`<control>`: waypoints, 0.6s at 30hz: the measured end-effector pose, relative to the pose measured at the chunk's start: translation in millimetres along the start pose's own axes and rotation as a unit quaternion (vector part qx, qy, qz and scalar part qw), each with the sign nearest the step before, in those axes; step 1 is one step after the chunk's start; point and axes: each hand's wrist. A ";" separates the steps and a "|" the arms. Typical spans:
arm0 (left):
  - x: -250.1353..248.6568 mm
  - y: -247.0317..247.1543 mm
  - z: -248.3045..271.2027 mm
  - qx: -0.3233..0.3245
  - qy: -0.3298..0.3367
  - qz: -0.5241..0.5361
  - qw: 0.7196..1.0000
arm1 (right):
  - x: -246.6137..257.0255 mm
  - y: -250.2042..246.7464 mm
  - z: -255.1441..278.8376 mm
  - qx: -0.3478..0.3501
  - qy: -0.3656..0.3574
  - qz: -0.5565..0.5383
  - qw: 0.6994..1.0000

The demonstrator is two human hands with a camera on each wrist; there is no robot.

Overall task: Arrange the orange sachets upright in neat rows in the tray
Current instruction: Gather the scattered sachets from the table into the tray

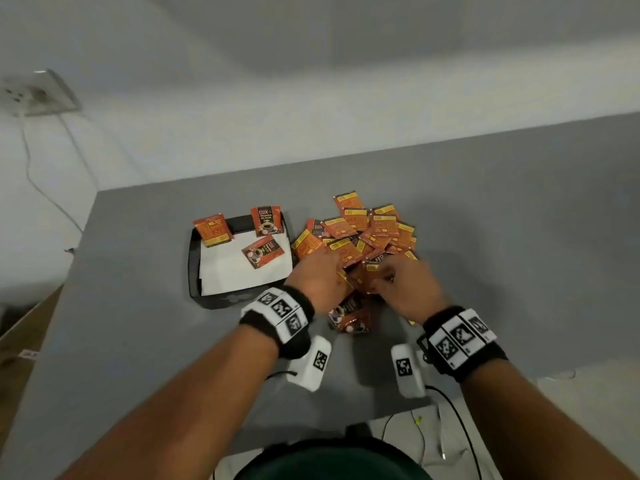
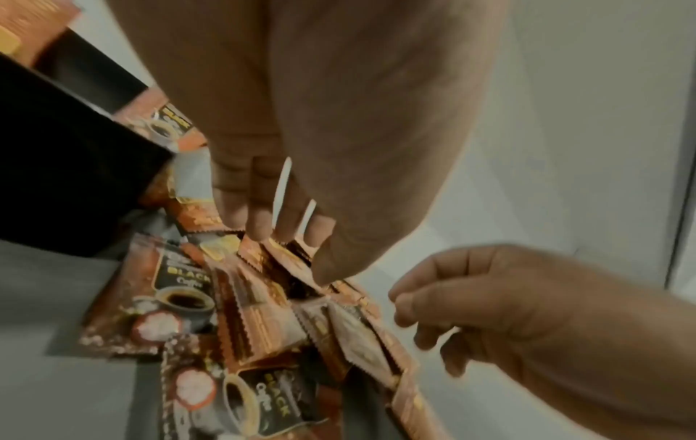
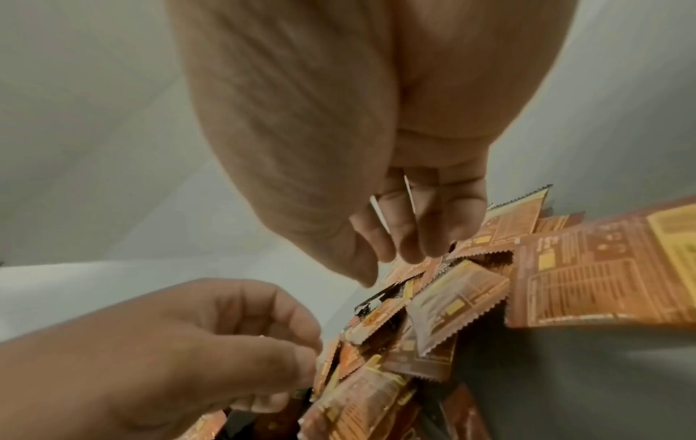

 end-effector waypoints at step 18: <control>1.0 7.7 -17.2 0.006 -0.053 0.090 0.995 | 4.4 25.7 -22.1 0.011 0.061 0.093 0.994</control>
Point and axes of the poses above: each hand's wrist, its own z-axis away from the middle knuckle, its own y-axis out of the palm, x = y × z, and after that the axes turned 10 degrees about x, right-handed
